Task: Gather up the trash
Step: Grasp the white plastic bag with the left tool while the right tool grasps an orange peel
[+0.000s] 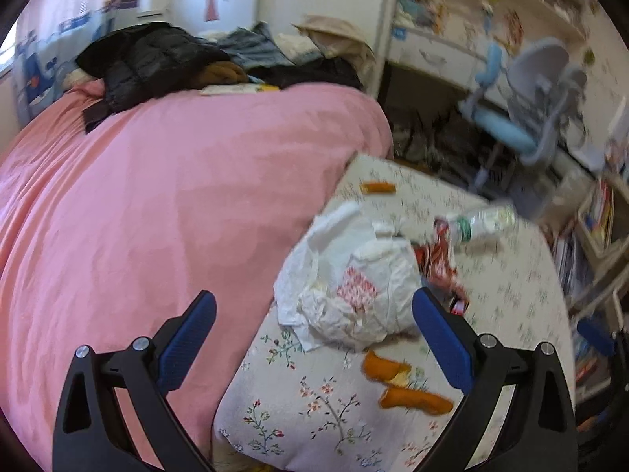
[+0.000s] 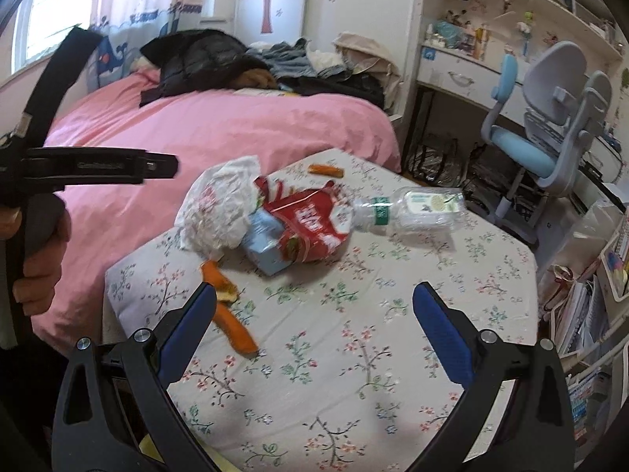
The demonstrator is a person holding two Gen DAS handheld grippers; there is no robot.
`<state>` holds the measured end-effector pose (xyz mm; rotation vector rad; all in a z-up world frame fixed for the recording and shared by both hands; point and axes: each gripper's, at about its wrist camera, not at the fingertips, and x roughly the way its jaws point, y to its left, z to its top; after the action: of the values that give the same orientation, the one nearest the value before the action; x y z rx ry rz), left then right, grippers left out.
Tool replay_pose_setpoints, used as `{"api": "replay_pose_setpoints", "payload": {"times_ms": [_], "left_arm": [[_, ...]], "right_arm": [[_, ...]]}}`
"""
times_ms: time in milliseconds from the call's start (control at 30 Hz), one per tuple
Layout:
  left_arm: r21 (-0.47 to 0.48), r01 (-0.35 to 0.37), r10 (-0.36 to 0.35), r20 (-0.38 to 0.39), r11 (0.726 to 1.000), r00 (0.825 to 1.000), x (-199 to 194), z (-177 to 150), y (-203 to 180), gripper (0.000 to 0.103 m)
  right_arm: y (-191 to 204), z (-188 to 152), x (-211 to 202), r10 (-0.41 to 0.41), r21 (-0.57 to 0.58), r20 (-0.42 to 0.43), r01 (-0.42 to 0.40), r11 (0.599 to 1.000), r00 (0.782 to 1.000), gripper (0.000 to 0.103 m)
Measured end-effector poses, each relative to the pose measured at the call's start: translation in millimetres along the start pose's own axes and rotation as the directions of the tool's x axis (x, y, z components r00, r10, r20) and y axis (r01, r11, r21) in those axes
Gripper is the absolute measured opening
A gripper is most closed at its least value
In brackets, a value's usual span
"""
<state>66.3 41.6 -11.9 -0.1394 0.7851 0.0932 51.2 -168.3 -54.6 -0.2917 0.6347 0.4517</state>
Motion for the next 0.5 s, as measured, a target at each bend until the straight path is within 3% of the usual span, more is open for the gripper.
{"api": "replay_pose_setpoints", "payload": {"times_ms": [167,300,500], "left_arm": [[0.071,0.151,-0.146,-0.060,0.986,0.987,16.4,10.2,1.1,0.095],[0.109,0.144,-0.144,-0.012,0.983,0.990,26.7,16.8,3.8,0.095],[0.125,0.167,-0.162,-0.046,0.978,0.986,52.4,14.4,-2.1,0.095]], "right_arm": [[13.2,-4.5,20.0,0.072,0.002,-0.055,-0.072,0.997,0.996,0.097],[26.1,-8.7,40.3,0.103,-0.013,-0.112,-0.105,0.994,0.988,0.097],[43.4,-12.4,61.5,0.146,-0.024,-0.156,-0.151,0.988,0.977,0.096]]}}
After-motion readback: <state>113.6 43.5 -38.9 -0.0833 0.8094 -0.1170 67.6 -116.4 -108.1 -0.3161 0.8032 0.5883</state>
